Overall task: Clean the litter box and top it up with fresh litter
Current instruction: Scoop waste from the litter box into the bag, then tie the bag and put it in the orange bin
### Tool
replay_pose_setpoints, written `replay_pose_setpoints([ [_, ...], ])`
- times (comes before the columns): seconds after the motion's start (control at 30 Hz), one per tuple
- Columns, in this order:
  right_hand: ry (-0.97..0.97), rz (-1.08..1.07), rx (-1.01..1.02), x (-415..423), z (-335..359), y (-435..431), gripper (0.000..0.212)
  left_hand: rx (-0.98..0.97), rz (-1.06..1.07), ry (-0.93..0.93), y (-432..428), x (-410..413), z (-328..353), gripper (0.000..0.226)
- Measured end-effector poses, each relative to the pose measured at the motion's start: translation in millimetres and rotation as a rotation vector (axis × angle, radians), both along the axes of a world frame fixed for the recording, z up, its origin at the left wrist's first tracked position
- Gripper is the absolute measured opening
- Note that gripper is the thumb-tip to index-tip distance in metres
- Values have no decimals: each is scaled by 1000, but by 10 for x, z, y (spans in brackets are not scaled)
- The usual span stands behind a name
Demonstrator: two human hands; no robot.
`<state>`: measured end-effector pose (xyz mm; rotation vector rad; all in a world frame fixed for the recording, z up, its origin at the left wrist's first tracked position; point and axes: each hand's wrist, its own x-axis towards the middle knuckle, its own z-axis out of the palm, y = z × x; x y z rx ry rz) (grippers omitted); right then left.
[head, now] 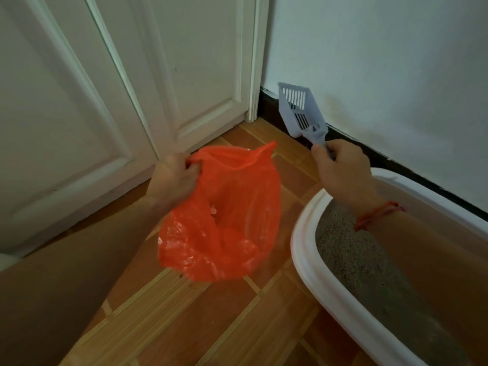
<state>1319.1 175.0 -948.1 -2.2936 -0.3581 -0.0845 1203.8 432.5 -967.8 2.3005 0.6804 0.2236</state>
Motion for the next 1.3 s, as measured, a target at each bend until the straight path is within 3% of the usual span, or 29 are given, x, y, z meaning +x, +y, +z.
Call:
replay_pose_setpoints([
  [0.27, 120, 50, -90, 67, -347, 306, 29, 46, 65, -2, 288, -114, 28, 34],
  [0.37, 262, 33, -175, 238, -693, 380, 25, 71, 57, 10, 372, -66, 36, 33],
  [0.5, 610, 9, -576, 1000, -2222, 124, 46, 101, 35, 27, 465, -3, -35, 32],
  [0.53, 619, 99, -632, 1440, -3082, 37, 46, 113, 25, 33, 492, 2, -71, 32],
  [0.57, 695, 165, -616, 1496, -3312, 29, 50, 128, 13, 42, 520, 2, -109, 32],
  [0.63, 928, 54, -407, 934, -2592, 325, 87, 147, -14, 40, 585, -1, -187, 32],
  [0.67, 895, 22, -358, 678, -2190, 449, 85, 150, -25, 34, 615, -5, -221, 32],
  [0.73, 701, 23, -474, 372, -1542, 716, 37, 157, -44, 19, 659, -3, -275, 32],
  [0.8, 499, -14, -560, 360, -1294, 846, 32, 164, -53, -4, 696, -10, -323, 33],
  [0.9, 395, 47, -601, 363, -1529, 891, 28, 130, -59, -10, 755, -56, -409, 31],
  [1.13, 425, 117, -598, 272, -1633, 948, 20, 77, -34, 27, 794, -163, -499, 29],
  [1.3, 467, 101, -551, 266, -1604, 920, 31, 91, -14, 28, 768, -202, -497, 29],
])
